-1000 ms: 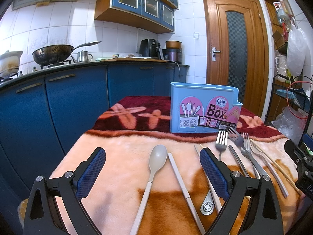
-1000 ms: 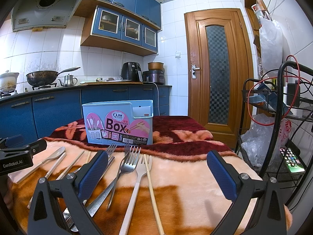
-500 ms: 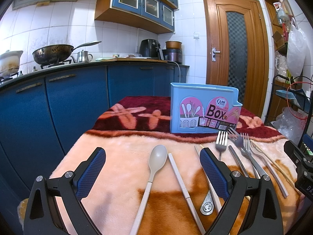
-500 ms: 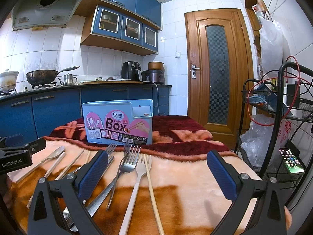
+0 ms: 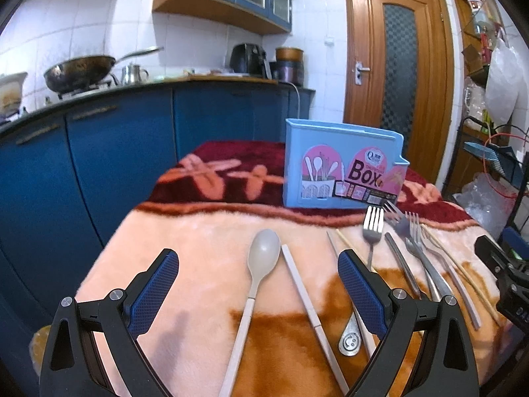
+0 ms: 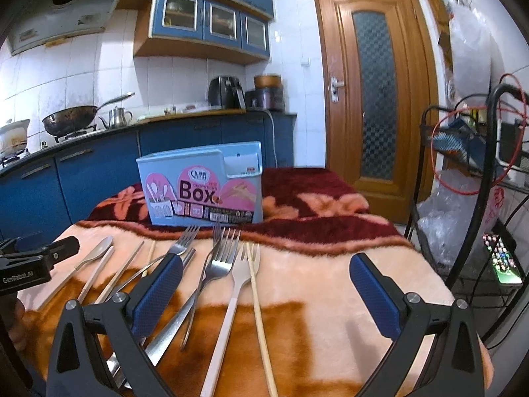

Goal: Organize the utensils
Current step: 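Grasp the beige spoon with the left tool while the right tool grasps a wooden chopstick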

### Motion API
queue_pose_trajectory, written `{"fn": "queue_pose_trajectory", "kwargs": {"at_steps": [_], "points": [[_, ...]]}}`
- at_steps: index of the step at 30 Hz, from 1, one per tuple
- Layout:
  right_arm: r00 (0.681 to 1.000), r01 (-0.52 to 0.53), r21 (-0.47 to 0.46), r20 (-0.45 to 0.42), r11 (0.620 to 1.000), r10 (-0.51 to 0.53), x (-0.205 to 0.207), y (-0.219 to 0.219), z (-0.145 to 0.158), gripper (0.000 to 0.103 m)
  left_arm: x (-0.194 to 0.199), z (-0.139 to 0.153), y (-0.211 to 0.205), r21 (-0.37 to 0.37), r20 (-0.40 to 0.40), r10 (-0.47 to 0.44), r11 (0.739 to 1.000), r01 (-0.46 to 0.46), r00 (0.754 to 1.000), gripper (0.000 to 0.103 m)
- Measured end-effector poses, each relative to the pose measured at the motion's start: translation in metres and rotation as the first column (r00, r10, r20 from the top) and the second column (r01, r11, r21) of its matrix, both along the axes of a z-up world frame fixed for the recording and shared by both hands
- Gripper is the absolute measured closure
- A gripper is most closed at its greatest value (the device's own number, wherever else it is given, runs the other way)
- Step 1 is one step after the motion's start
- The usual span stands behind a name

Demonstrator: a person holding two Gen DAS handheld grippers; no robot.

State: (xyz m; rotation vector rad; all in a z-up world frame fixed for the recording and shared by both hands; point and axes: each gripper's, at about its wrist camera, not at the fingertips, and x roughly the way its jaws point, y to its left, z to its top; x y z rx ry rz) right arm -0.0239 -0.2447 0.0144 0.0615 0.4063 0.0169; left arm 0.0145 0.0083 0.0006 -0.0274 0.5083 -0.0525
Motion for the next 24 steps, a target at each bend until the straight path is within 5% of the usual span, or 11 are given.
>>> {"fn": "queue_pose_trajectory", "kwargs": {"at_steps": [13,18,20,24], "points": [[0.960,-0.081,-0.100,-0.276,0.992,0.050,0.039,-0.005,0.030,0.002,0.031,0.023,0.010,0.174,-0.212,-0.049,0.981,0.087,0.976,0.005],[0.925,-0.128,-0.119,-0.373,0.985,0.075,0.057,-0.010,0.034,0.024,0.048,0.013,0.013,0.116,-0.370,-0.098,0.982,0.151,0.924,0.006],[0.900,-0.146,-0.104,-0.427,0.984,0.088,0.065,-0.013,0.031,0.042,0.055,0.006,0.016,0.048,-0.433,-0.126,0.985,0.163,0.892,0.007],[0.847,-0.184,-0.030,-0.513,0.982,0.143,0.074,-0.017,0.022,0.059,0.069,-0.008,0.019,0.002,-0.540,-0.109,0.991,0.130,0.835,0.037]]}}
